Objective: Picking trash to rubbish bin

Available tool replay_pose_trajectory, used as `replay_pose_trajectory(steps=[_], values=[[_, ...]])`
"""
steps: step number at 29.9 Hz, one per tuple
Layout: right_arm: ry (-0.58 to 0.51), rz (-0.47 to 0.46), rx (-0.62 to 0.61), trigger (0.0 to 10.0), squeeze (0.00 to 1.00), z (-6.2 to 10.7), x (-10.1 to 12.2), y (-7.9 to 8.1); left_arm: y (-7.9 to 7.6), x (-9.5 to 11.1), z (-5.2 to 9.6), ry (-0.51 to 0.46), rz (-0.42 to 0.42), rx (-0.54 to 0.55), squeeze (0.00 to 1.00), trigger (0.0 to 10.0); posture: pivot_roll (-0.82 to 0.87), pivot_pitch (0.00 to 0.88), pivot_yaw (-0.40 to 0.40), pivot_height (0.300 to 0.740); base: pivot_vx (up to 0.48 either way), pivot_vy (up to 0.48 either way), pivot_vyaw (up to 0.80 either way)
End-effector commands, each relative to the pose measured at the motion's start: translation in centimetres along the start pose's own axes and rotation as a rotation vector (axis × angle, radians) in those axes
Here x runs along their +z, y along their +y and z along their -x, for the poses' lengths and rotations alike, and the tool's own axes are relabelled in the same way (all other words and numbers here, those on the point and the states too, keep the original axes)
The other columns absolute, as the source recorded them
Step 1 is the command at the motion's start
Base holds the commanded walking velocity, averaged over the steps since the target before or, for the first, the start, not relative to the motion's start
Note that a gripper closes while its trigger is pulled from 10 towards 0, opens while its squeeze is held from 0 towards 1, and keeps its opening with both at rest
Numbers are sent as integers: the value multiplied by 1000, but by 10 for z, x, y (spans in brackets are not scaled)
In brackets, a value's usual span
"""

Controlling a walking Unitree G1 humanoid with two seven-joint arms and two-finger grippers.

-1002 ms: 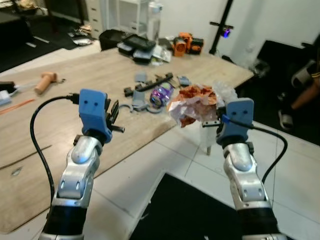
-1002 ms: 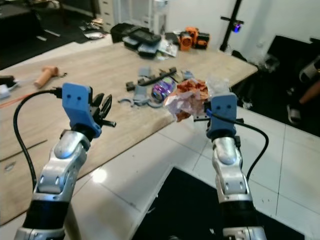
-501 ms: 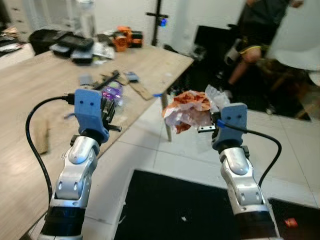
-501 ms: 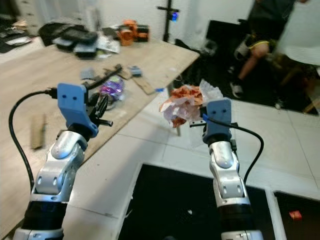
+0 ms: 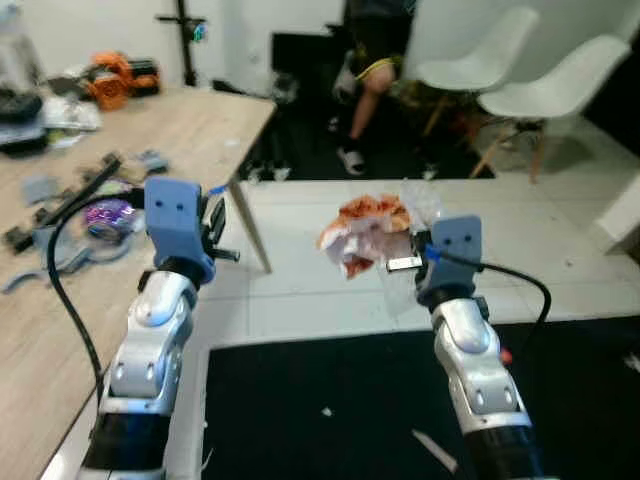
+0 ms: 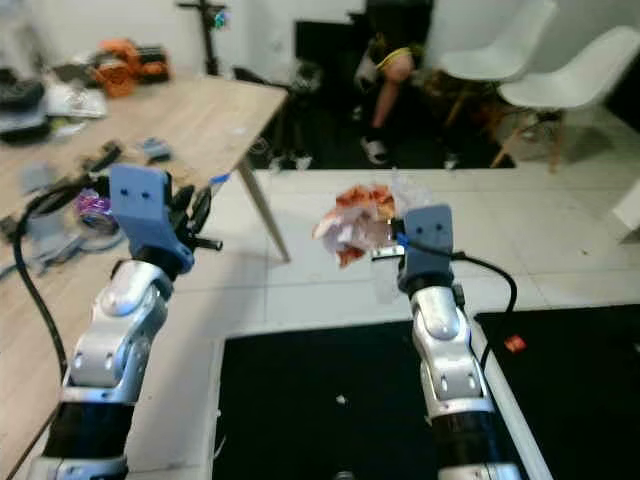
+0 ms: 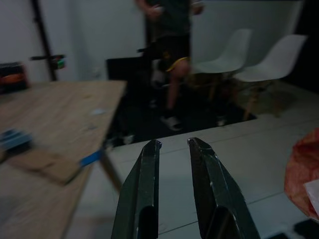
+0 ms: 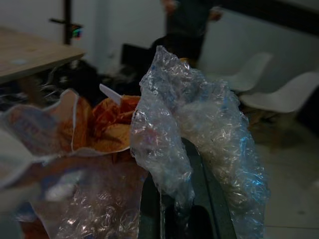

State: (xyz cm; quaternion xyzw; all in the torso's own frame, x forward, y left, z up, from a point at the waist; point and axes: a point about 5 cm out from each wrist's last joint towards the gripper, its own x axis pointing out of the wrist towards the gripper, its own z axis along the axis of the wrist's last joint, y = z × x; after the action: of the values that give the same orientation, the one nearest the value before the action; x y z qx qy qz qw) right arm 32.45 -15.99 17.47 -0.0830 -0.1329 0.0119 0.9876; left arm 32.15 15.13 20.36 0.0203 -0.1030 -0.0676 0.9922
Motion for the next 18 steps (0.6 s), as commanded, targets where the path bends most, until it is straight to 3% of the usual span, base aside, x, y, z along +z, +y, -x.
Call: replay_pose_trajectory(steps=[1, 18], values=[[39, -34, 8, 10000, 0, 4, -7, 3, -1, -8, 3, 32, 7, 14, 0, 10000, -64, 104, -46, 740, 0, 0, -800], [115, -147, -57, 10000, 0, 10, -23, -1, 6, -11, 3, 50, -11, 38, 0, 10000, -51, 95, -22, 740, 0, 0, -800]])
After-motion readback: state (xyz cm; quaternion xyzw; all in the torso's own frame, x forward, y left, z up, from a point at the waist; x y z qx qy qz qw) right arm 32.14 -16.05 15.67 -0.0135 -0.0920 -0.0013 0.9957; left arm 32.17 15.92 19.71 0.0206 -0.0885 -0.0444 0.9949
